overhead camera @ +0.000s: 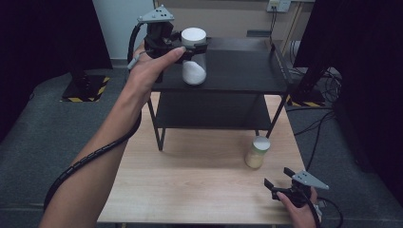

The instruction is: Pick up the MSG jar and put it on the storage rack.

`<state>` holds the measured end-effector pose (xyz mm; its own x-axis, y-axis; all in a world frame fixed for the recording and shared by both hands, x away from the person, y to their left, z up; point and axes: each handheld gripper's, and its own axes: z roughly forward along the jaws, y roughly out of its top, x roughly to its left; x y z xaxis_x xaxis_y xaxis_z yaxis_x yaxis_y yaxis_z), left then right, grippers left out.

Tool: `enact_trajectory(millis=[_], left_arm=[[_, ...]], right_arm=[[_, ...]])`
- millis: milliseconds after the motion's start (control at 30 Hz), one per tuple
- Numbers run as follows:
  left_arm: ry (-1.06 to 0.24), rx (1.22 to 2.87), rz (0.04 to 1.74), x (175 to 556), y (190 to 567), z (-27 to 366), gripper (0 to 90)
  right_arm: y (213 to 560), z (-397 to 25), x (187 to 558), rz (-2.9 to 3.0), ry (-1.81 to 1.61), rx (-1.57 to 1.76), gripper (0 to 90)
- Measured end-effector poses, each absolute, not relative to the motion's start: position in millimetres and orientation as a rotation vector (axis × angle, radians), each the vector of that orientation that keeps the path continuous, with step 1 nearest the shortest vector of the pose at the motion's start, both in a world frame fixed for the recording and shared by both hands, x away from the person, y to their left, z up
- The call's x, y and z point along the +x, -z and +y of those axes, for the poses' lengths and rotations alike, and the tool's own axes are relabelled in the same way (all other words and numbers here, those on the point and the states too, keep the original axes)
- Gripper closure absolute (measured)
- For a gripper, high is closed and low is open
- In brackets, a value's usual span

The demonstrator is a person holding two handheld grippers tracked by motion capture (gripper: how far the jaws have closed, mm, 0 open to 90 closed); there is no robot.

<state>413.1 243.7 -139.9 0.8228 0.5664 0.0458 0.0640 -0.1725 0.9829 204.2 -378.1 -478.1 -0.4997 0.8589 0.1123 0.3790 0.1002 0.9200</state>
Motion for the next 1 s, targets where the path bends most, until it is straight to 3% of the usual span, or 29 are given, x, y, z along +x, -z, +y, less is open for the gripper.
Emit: enact_trajectory(millis=[1000], left_arm=[[-0.457, 1.750, 0.522, 420.5, 134.6, 243.0, 31.6]], right_arm=[[477.0, -378.4, 203.9, 1.920, -1.392, 1.209, 1.3]])
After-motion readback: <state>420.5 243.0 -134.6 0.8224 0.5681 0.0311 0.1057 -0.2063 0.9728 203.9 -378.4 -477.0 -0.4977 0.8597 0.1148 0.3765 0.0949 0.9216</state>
